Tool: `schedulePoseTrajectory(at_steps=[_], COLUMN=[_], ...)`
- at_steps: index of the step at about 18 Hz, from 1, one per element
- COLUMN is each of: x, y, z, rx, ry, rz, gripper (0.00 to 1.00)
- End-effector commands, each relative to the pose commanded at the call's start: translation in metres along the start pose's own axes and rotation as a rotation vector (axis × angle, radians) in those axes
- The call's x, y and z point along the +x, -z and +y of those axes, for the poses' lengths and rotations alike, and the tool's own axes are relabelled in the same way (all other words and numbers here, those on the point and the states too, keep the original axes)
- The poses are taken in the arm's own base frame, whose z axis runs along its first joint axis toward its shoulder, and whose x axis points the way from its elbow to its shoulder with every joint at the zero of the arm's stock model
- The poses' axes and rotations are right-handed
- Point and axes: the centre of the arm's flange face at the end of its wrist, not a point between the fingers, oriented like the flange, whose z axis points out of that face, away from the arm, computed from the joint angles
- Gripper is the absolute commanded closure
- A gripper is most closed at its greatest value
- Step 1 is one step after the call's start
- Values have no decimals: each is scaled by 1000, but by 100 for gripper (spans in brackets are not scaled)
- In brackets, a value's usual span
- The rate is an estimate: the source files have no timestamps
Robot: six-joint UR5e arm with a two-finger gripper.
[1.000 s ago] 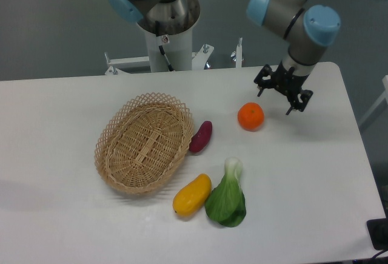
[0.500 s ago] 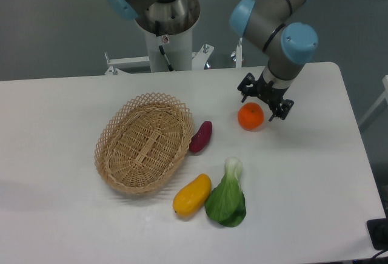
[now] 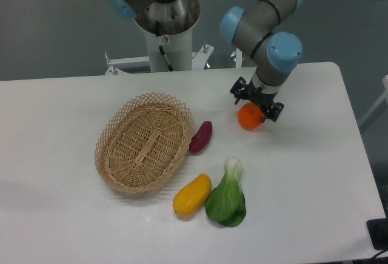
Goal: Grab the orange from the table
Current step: 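Close the gripper around the orange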
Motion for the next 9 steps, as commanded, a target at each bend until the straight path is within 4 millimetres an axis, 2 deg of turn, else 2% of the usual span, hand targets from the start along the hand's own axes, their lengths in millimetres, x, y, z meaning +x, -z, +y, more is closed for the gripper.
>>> schedulePoseTrajectory(at_steps=[2, 3, 5, 8, 9], x=[1, 1, 0, -1, -3], y=[-5, -5, -4, 1, 3], z=[-3, -3, -3, -6, -5], rx=[1, 1, -4, -71, -87], ry=[-7, -2, 27, 26, 28], rz=[-21, -23, -27, -50, -56], gripper=[1, 11, 22, 36, 37])
